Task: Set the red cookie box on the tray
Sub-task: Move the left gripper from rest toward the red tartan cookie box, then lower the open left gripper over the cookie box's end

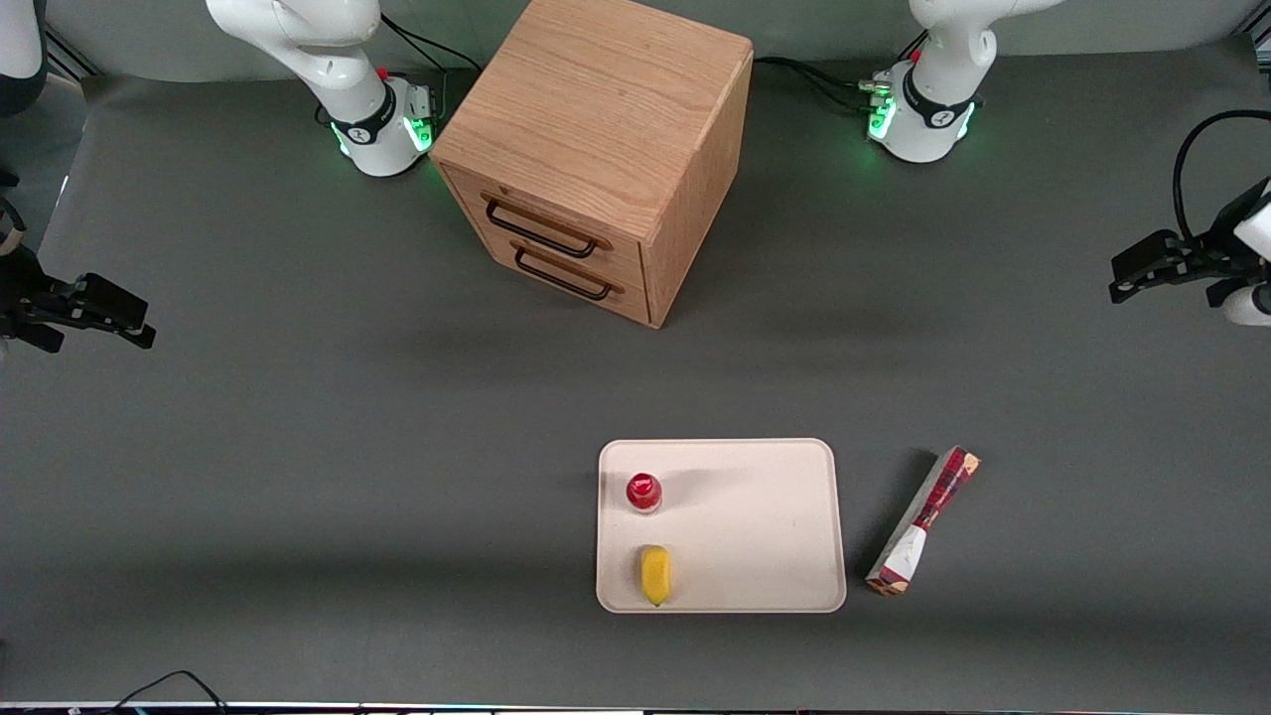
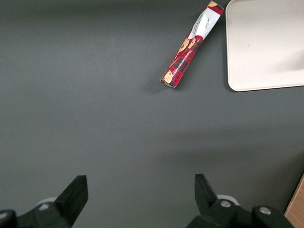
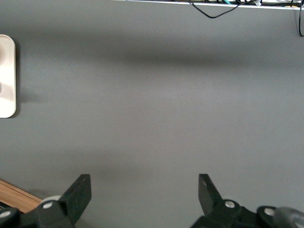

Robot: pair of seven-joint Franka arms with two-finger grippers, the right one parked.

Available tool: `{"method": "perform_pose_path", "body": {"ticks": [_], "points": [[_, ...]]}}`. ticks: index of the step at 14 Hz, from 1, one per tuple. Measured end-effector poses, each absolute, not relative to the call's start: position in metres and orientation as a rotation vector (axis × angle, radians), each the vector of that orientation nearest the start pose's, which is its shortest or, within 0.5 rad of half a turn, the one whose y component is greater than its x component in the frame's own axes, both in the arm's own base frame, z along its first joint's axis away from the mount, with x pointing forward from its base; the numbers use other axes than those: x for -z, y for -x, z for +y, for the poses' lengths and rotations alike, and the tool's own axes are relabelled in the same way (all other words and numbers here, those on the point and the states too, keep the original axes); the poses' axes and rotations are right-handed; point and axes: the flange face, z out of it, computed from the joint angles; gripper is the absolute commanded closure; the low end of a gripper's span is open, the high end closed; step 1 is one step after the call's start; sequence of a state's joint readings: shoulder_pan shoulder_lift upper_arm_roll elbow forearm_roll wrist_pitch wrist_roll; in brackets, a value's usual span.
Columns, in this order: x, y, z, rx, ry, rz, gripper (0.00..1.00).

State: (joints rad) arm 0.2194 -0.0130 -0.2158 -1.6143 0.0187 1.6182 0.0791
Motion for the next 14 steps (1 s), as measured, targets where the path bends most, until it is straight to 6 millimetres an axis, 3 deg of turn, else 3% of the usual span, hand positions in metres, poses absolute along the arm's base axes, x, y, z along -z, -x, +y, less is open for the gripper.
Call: {"method": "perform_pose_path", "body": {"ticks": [4, 6, 10, 14], "points": [[-0.618, -0.552, 0.002, 0.038, 3.113, 0.129, 0.0], [-0.605, -0.558, 0.001, 0.03, 3.114, 0.158, 0.0], [-0.527, -0.605, -0.01, 0.034, 3.135, 0.256, 0.0], [-0.447, -0.65, -0.062, 0.142, 3.111, 0.523, 0.0]]}}
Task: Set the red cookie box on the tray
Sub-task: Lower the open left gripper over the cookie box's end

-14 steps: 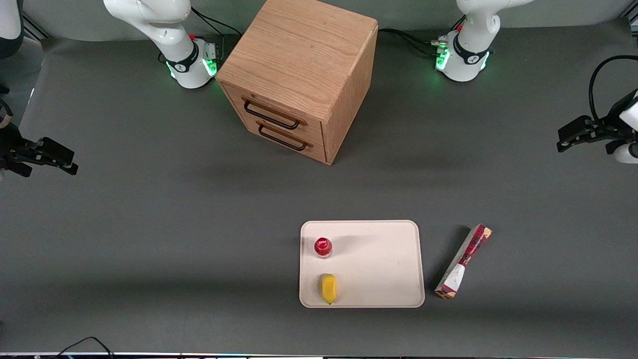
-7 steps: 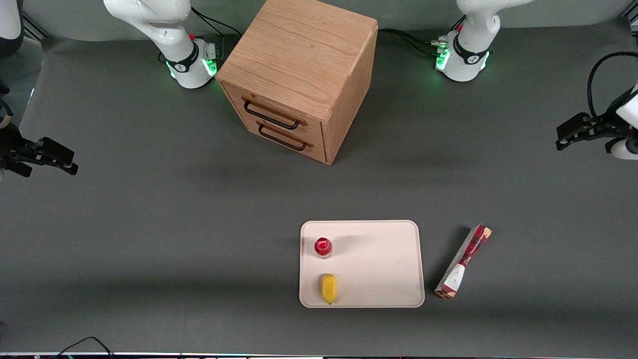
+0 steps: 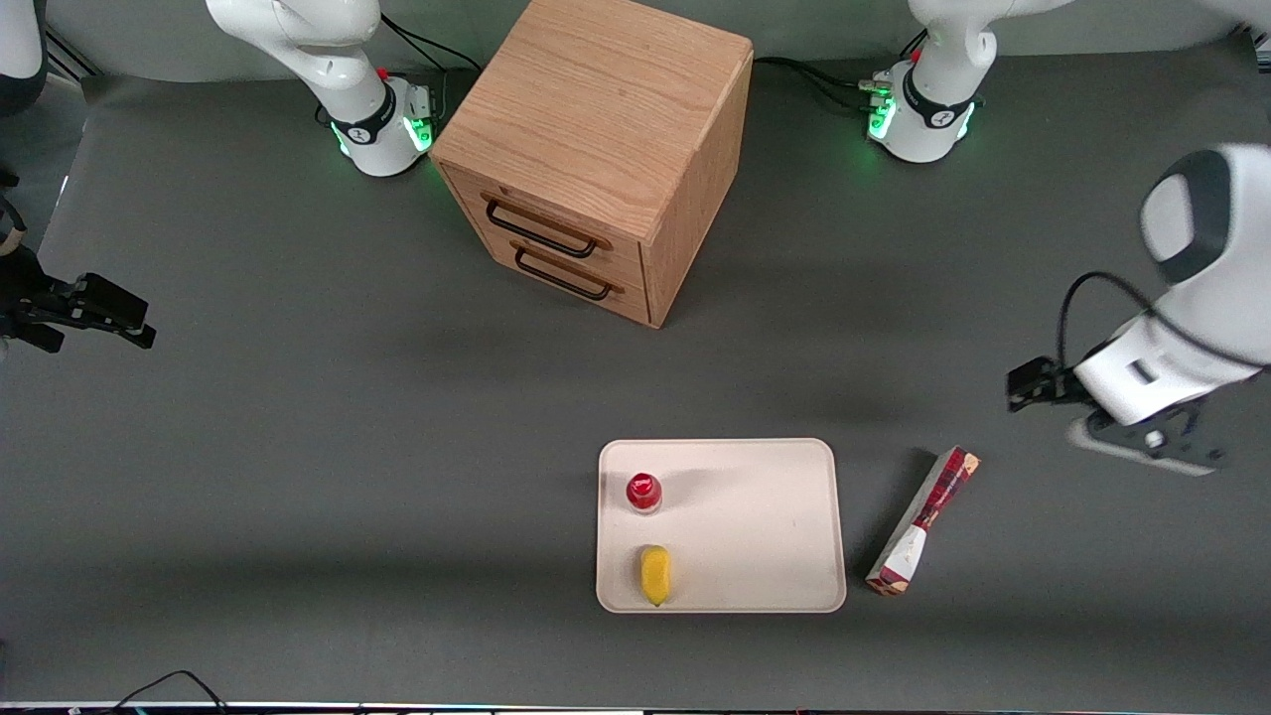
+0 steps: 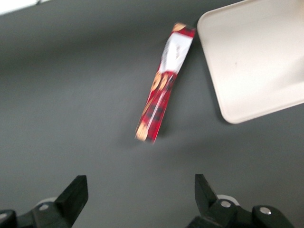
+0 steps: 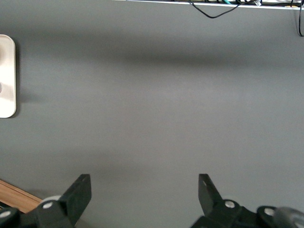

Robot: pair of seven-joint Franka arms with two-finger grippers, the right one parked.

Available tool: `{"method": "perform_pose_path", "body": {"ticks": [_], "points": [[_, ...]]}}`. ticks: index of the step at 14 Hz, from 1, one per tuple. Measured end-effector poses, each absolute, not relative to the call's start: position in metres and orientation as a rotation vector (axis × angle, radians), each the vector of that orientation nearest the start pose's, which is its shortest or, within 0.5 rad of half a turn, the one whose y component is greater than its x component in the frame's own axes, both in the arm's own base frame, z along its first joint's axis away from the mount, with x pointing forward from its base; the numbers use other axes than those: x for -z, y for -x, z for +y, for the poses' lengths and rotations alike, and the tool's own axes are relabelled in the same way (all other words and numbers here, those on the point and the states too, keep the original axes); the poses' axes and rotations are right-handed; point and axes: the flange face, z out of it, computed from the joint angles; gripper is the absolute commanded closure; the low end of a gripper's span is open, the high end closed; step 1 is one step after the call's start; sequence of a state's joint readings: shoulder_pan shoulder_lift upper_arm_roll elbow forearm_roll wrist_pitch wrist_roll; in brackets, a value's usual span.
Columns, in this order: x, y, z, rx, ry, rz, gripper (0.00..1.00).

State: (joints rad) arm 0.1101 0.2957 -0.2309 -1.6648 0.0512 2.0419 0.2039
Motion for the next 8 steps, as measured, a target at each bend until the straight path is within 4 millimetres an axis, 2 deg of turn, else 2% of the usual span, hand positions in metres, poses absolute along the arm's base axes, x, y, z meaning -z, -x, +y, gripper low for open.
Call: {"method": "perform_pose_path", "body": {"ticks": [5, 8], "points": [[-0.348, -0.675, -0.112, 0.162, 2.988, 0.766, 0.0], [-0.295, -0.683, -0.123, 0.197, 2.993, 0.813, 0.0]]}}
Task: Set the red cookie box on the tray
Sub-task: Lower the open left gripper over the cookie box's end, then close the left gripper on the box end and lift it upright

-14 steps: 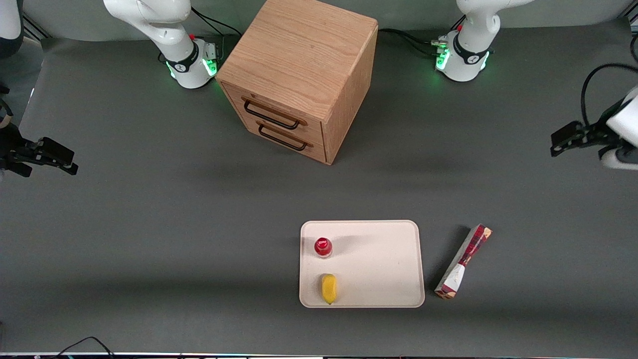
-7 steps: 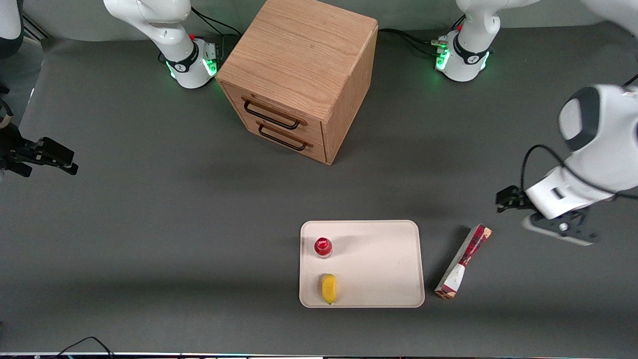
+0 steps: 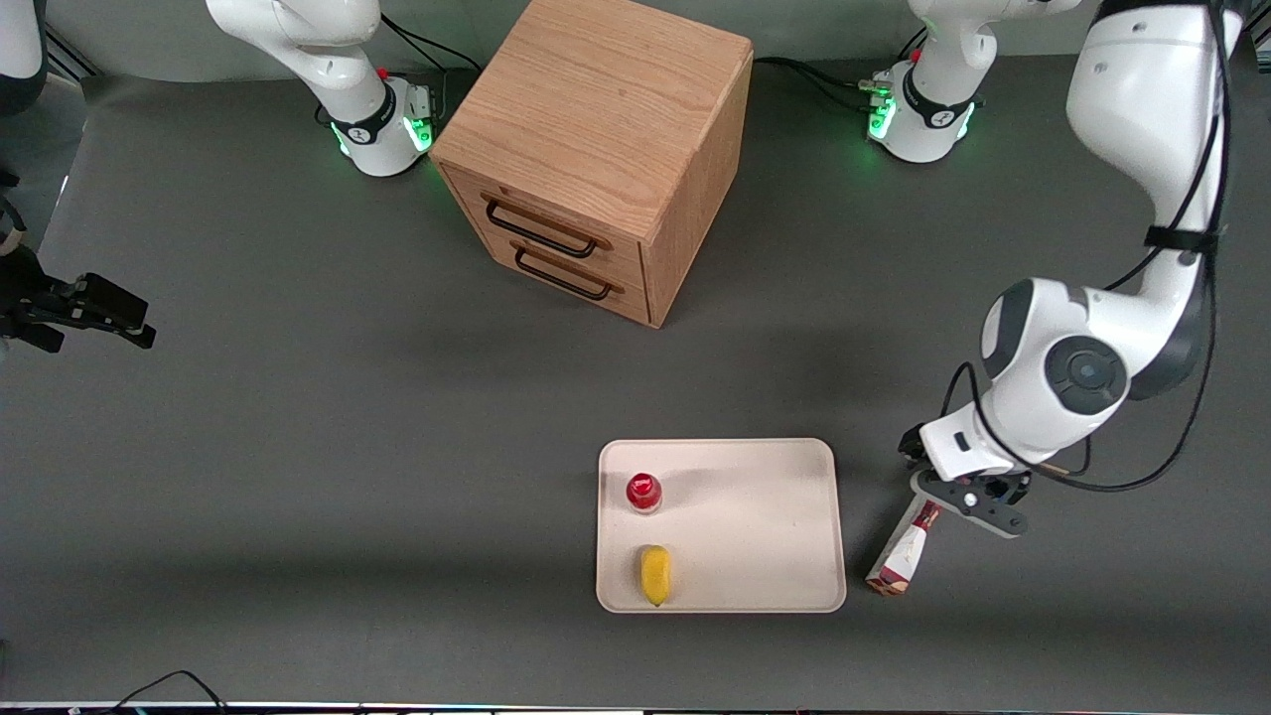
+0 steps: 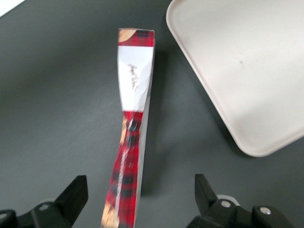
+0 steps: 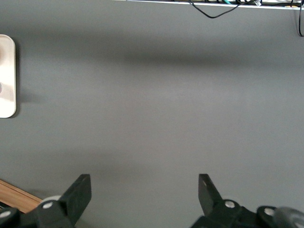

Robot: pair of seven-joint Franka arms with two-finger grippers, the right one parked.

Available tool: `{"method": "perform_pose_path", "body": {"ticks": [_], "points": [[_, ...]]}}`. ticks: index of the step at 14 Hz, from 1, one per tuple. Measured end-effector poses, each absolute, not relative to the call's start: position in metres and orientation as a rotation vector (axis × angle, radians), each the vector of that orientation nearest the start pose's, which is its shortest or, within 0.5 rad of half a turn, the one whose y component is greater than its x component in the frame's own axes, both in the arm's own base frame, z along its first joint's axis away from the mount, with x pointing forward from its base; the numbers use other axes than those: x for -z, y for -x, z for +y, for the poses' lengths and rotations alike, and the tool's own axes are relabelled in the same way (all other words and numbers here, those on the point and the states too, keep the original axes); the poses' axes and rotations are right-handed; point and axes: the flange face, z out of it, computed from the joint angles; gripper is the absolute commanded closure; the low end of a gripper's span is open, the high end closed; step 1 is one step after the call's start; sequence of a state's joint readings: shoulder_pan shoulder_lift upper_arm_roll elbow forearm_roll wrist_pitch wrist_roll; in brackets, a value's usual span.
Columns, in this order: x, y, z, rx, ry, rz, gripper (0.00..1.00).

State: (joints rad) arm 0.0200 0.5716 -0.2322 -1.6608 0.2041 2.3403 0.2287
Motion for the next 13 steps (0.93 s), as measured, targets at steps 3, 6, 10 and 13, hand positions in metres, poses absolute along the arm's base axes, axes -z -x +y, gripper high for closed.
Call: {"method": "perform_pose_path", "body": {"ticks": [3, 6, 10, 13], "points": [[-0.262, -0.688, -0.126, 0.239, 2.988, 0.846, 0.0], [-0.241, -0.693, -0.122, 0.286, 2.958, 0.866, 0.0], [-0.226, -0.696, -0.11, 0.318, 2.946, 0.852, 0.95], [-0.224, -0.697, -0.11, 0.318, 2.948, 0.846, 1.0]]}}
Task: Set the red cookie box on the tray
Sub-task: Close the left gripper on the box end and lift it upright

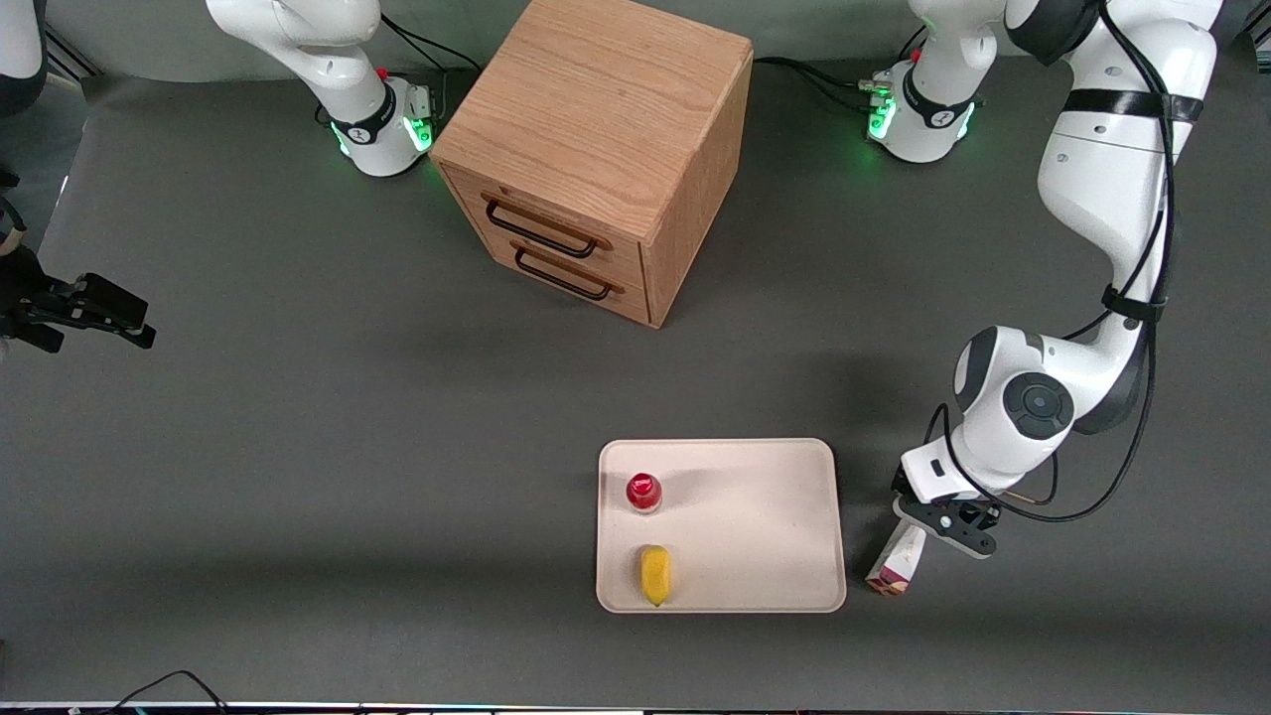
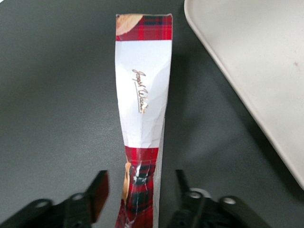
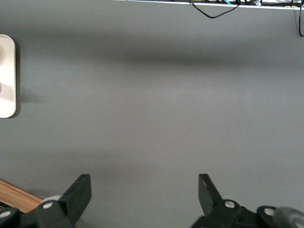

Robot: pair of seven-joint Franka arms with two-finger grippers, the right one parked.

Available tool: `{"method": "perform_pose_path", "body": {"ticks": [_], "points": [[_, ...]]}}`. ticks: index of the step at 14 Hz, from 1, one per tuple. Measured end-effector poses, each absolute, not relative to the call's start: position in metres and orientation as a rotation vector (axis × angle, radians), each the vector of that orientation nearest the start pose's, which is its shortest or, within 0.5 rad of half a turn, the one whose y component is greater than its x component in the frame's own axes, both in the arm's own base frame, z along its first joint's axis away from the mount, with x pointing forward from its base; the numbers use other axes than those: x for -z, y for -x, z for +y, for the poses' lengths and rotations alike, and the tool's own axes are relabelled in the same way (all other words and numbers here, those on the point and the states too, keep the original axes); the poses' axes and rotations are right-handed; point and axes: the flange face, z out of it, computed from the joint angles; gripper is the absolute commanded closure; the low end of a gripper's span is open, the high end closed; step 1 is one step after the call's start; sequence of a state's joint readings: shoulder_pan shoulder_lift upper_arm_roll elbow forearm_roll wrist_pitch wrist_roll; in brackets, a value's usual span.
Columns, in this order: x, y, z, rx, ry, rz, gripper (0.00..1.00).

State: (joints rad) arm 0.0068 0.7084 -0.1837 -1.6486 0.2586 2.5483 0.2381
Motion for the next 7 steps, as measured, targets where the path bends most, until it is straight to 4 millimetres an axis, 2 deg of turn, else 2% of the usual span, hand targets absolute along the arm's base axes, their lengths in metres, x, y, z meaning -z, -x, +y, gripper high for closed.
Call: {"method": "perform_pose_path", "body": {"ticks": [5, 7], "points": [[-0.231, -0.702, -0.109, 0.34, 2.946, 0.838, 1.0], [-0.243, -0.708, -0.104, 0.337, 2.953, 0.808, 1.0]]}}
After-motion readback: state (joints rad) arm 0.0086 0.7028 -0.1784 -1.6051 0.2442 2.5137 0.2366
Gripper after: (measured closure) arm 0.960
